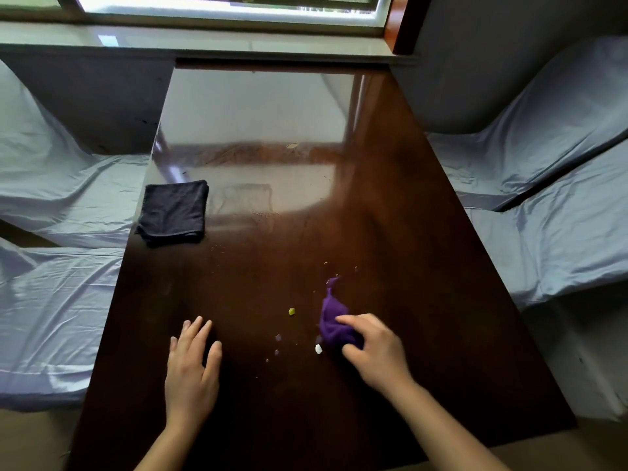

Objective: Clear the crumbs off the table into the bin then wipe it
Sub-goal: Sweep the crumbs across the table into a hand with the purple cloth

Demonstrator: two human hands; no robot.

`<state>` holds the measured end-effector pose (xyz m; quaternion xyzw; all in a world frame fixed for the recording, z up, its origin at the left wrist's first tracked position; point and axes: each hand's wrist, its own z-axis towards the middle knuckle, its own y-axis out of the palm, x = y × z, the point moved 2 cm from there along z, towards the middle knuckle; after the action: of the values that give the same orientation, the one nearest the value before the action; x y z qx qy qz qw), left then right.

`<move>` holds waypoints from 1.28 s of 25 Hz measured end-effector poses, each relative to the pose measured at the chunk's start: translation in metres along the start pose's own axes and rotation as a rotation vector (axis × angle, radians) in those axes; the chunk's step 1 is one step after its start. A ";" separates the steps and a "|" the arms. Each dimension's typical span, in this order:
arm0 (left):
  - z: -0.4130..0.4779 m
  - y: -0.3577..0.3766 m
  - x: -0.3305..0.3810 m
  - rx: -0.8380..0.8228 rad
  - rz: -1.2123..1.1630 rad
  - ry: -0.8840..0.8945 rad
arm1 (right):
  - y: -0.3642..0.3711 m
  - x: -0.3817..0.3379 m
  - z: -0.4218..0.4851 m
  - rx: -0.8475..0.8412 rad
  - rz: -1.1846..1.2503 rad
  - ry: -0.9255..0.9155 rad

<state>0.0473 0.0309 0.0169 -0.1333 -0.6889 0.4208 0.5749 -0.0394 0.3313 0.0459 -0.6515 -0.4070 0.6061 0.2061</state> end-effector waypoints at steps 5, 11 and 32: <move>-0.003 0.000 -0.008 -0.022 0.040 0.045 | 0.001 -0.035 0.002 0.018 0.208 -0.041; -0.005 0.001 -0.006 -0.012 0.081 0.057 | -0.084 0.053 0.008 0.229 0.279 0.269; -0.006 -0.014 -0.004 -0.018 -0.109 -0.011 | 0.019 -0.086 0.075 -0.121 -0.207 -0.103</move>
<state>0.0582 0.0219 0.0241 -0.0982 -0.7022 0.3833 0.5919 -0.1005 0.2358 0.0711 -0.5854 -0.5181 0.5884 0.2067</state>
